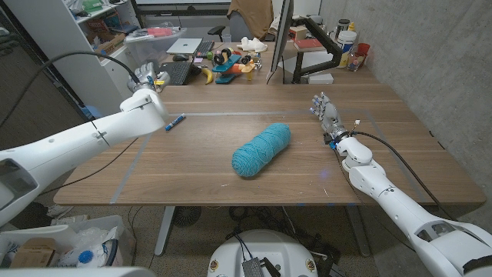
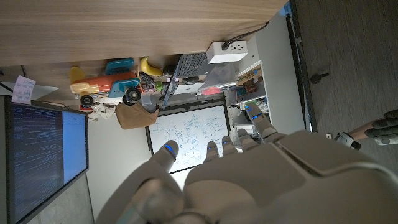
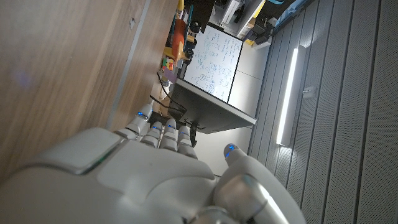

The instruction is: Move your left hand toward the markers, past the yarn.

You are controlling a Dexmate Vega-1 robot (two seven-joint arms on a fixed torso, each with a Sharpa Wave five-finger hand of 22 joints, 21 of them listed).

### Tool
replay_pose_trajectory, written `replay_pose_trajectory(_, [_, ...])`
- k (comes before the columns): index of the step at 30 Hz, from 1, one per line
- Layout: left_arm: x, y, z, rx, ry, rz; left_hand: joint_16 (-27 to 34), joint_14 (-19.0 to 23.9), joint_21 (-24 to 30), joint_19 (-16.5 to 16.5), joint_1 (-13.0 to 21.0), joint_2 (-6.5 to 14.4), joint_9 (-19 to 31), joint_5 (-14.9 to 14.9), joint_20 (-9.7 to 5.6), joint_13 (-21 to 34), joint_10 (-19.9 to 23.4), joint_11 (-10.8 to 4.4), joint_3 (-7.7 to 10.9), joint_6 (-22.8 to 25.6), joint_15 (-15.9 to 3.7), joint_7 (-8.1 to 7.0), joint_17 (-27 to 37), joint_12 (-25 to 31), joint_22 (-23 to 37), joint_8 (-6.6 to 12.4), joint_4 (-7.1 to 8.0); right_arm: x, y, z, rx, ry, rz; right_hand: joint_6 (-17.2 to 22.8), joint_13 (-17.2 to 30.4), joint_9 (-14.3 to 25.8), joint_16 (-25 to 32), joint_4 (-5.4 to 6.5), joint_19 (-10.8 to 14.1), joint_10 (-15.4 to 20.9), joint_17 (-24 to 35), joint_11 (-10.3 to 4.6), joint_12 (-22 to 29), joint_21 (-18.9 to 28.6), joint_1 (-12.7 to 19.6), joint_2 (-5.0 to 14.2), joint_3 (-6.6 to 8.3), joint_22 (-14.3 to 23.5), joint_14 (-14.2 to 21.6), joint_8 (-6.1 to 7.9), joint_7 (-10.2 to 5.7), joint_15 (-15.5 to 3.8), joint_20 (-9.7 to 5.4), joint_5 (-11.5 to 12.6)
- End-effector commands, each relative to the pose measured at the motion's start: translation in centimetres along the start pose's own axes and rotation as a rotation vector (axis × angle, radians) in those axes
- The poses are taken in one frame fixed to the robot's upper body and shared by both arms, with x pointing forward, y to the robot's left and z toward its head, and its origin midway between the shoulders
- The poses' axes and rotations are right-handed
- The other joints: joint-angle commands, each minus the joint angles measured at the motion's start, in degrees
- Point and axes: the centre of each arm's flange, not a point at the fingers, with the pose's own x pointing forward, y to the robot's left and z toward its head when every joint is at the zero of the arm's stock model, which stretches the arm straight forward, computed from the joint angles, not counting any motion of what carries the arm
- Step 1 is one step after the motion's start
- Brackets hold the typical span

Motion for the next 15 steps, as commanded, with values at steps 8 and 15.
replay_pose_trajectory(8, [-0.6, 2.6, 2.6, 0.027, -0.086, 0.177, 0.7, -8.89, 0.81, -14.45, 0.77, 4.78, 0.29, 0.08, 0.33, 0.22, -7.81, -0.49, 0.17, -7.64, -2.55, -0.85, -0.07, 0.56, 0.02, 0.79, -0.63, -0.1, -0.7, 0.1, 0.009, -0.009, -0.004, 0.46, 0.22, 0.13, 0.26, -0.04, 0.34, 0.17, 0.27, 0.43, 0.49, -0.6, -0.04, 7.02, -0.12, 0.26, -0.33, 0.56, 0.32, -0.12, -6.18, 0.24])
replay_pose_trajectory(15, [-0.7, 2.9, 2.9, 0.039, -0.079, 0.208, 0.77, -8.44, 0.93, -13.79, 0.94, 4.59, 0.27, 0.09, 0.45, 0.21, -7.62, -0.56, 0.17, -7.38, -2.75, -0.99, -0.14, 0.46, -0.05, 0.83, -0.72, -0.2, -1.0, 0.2, 0.009, -0.012, -0.003, 0.49, 0.21, 0.12, 0.24, -0.04, 0.45, 0.29, 0.27, 0.4, 0.52, -0.9, -0.05, 6.99, -0.16, 0.26, -0.33, 0.55, 0.26, -0.16, -6.2, 0.25])
